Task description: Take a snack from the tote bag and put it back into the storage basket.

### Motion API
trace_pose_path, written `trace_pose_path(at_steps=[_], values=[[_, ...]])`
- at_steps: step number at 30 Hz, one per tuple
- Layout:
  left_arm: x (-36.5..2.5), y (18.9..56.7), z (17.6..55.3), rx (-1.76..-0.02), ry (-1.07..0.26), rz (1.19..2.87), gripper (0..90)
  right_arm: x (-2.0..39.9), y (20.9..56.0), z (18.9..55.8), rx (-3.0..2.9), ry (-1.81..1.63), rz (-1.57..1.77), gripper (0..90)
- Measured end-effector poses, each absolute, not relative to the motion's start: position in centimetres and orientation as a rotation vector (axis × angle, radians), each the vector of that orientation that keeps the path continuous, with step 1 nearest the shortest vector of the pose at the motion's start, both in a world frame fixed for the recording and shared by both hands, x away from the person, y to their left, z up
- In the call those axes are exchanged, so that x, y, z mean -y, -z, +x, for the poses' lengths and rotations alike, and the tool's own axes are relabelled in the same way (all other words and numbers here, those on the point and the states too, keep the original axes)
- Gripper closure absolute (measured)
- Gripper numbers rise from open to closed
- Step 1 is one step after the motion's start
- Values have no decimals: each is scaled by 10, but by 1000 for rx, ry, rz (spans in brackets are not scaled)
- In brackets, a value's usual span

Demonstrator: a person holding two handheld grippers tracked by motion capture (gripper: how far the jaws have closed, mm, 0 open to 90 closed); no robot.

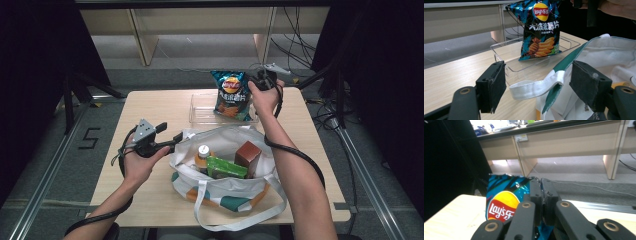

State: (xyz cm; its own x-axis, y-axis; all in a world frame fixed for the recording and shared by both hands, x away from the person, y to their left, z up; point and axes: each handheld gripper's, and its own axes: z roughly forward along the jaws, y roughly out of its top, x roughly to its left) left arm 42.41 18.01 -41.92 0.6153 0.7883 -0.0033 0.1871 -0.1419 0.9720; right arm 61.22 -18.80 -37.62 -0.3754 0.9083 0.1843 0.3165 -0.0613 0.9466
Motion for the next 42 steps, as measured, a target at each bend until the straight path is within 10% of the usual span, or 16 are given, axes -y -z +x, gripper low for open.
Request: trace_pose_path(at_steps=[27, 42], values=[[-178, 421, 423, -827, -625, 1662, 275, 203, 382, 607, -1654, -1381, 1391, 821], [-178, 421, 423, -825, -628, 1662, 275, 205, 375, 600, -1668, -1380, 1341, 539]])
